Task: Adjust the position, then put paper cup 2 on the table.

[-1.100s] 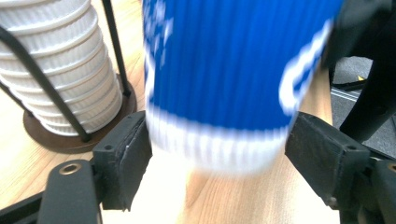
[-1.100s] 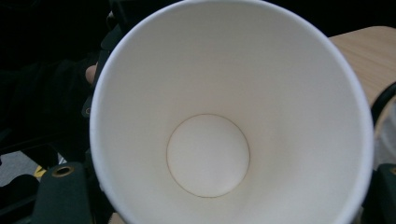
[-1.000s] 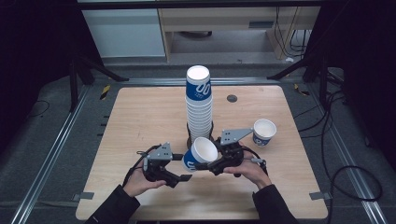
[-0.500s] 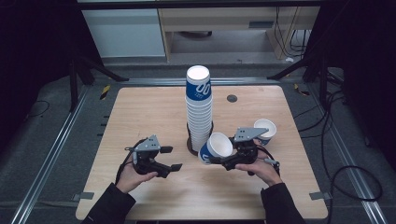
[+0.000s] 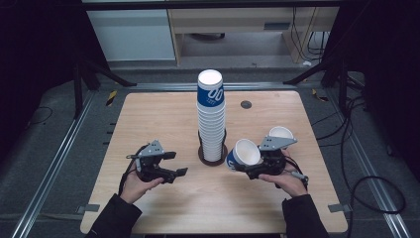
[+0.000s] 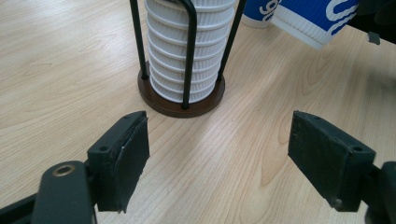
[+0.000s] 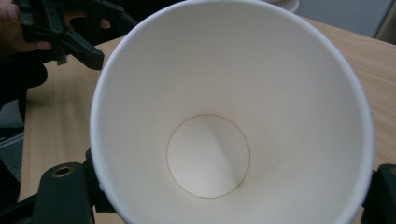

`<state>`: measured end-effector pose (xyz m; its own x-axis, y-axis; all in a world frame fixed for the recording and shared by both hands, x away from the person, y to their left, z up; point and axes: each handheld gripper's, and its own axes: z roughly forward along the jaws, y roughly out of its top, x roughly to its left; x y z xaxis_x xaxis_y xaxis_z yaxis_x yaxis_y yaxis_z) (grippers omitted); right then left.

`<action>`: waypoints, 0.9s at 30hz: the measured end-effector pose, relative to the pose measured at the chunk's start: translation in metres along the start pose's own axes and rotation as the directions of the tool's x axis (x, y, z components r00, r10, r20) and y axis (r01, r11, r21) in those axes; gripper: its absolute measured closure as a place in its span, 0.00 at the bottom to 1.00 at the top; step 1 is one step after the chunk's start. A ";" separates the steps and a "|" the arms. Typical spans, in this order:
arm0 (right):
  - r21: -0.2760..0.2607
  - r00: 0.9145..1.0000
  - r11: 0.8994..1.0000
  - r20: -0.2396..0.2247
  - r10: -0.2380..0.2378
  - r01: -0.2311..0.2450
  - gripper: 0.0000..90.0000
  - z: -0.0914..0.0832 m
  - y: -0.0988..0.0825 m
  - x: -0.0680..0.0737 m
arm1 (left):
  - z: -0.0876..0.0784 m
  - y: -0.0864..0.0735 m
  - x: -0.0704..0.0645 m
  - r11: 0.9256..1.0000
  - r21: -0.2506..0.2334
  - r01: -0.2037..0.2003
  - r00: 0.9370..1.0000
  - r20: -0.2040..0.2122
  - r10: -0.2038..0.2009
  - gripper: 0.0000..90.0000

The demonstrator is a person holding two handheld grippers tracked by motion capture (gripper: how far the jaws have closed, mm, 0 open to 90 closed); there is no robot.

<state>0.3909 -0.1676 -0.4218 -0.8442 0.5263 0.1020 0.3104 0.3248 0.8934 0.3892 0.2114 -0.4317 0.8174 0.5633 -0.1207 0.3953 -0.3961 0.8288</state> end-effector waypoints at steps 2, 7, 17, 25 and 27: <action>0.004 1.000 1.000 0.023 0.003 -0.003 0.24 -0.004 -0.001 0.000 | -0.001 -0.001 0.002 1.000 0.000 0.007 1.000 -0.004 -0.007 0.22; 0.022 0.998 1.000 0.060 0.019 -0.020 0.24 -0.011 -0.007 -0.002 | -0.005 -0.001 0.006 1.000 -0.006 0.029 0.999 -0.031 -0.029 0.22; 0.088 0.988 0.995 0.150 0.034 -0.048 0.24 -0.019 -0.016 -0.007 | -0.010 -0.003 0.017 0.998 -0.019 0.068 0.994 -0.084 -0.069 0.21; 0.156 0.975 0.986 0.222 0.030 -0.066 0.24 -0.025 -0.024 -0.010 | -0.018 -0.002 0.022 0.996 -0.032 0.080 0.989 -0.124 -0.083 0.21; 0.170 0.968 0.982 0.247 0.036 -0.080 0.24 -0.027 -0.025 -0.011 | -0.020 -0.002 0.022 0.996 -0.035 0.080 0.988 -0.127 -0.083 0.20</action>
<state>0.3808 -0.2031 -0.4336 -0.6981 0.7156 0.0232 0.4471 0.4104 0.7948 0.3982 0.2392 -0.4249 0.7216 0.6820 -0.1188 0.4443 -0.3247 0.8350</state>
